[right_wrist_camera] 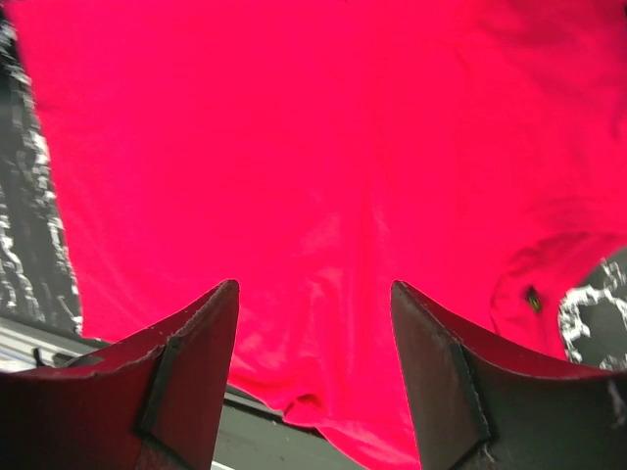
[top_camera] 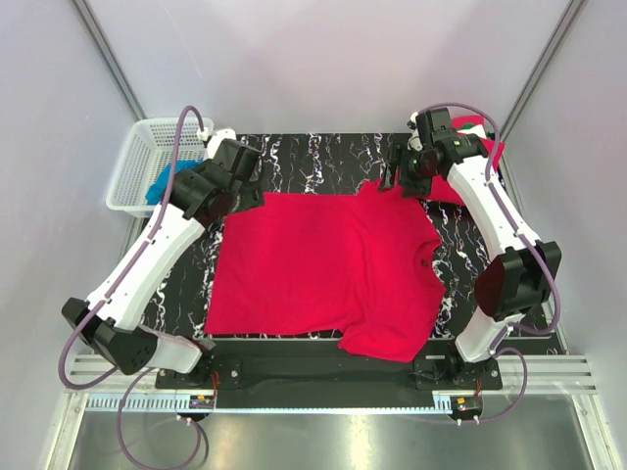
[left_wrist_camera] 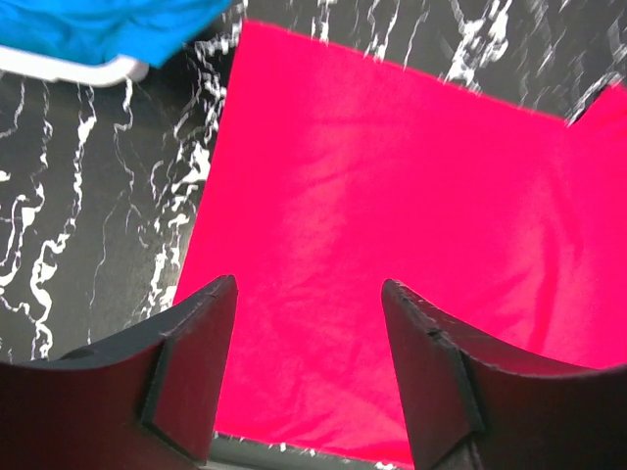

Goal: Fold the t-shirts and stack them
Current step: Fold the tshirt

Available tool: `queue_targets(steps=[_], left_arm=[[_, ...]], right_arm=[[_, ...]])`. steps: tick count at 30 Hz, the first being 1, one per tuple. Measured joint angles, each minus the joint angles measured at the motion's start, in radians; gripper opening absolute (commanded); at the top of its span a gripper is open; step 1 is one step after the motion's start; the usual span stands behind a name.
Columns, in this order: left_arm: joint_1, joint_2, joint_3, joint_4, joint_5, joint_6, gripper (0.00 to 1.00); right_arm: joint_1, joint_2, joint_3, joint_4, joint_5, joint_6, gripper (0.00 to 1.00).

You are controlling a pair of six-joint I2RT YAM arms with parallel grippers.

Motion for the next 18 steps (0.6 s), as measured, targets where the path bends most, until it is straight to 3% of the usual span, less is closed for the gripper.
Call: queue_targets(steps=[13,18], left_arm=[[0.020,-0.014,-0.043,0.001,0.018,0.002,0.71],[0.088,-0.042,-0.114,0.010,0.041,-0.001,0.71]], right_arm=[[-0.001,-0.028,-0.086,-0.008,0.042,-0.021,0.75],[-0.063,0.063,-0.022,-0.017,0.065,-0.031,0.75]])
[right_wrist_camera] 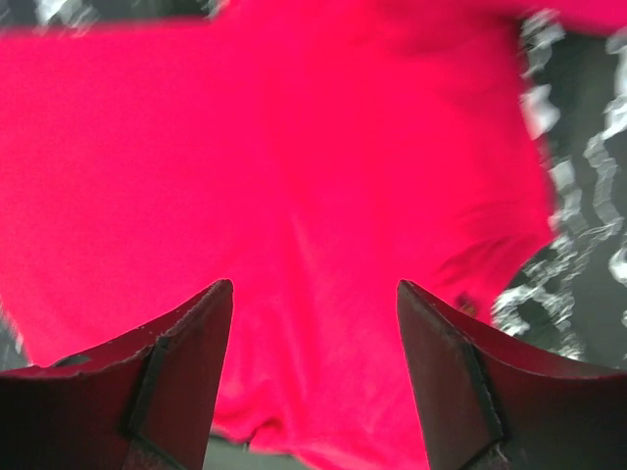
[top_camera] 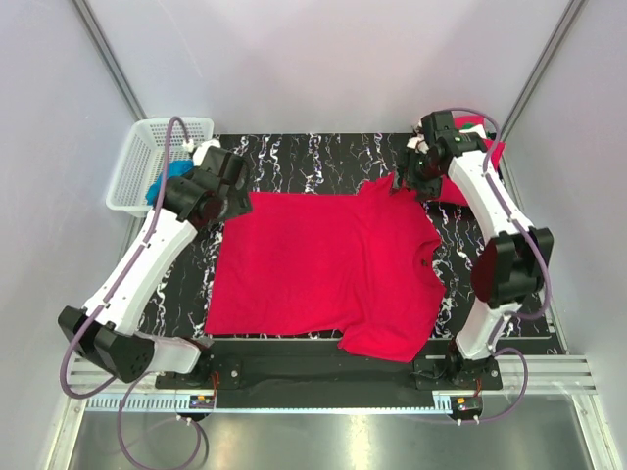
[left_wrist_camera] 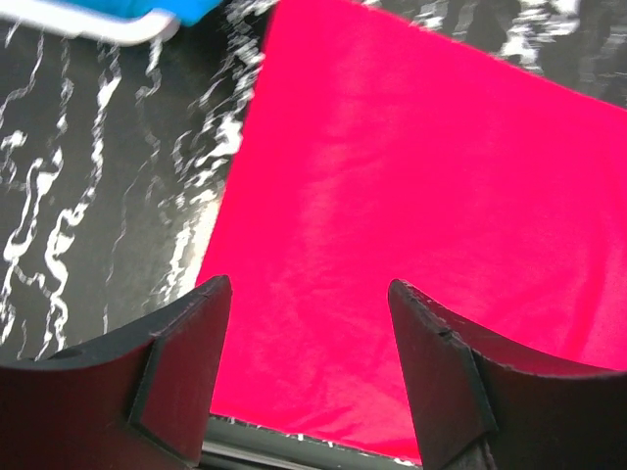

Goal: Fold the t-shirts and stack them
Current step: Fold the tshirt

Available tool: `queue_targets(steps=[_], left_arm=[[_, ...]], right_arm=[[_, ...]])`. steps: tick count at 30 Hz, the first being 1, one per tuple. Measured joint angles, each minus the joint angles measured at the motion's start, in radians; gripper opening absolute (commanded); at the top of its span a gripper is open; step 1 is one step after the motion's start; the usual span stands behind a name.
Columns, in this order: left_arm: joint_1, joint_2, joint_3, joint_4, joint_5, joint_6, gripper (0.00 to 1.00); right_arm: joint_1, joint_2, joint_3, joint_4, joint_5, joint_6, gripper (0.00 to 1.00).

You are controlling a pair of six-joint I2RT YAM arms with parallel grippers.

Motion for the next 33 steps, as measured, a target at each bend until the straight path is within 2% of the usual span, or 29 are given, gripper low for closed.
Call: queue_targets(steps=[5,10,20,26,33], left_arm=[[0.135,-0.028,-0.114,0.043,0.066,0.024,0.72],[0.183,-0.015,-0.136,0.097,0.134,0.077,0.71],[0.267,0.166,-0.135,0.229,0.245,0.168,0.71],[0.306,0.252,-0.111,0.264,0.294,0.201,0.71],[0.312,0.265,-0.109,0.285,0.338,0.206,0.71]], right_arm=[[-0.069,0.198,0.163,-0.024,0.061,-0.010,0.75],[-0.068,0.389,0.395,-0.055,0.089,-0.024,0.76],[-0.067,0.715,0.840,-0.094,0.088,-0.020,0.75],[-0.067,0.852,0.961,-0.083,0.089,-0.020,0.76],[-0.073,0.938,1.004,-0.029,0.089,-0.020,0.79]])
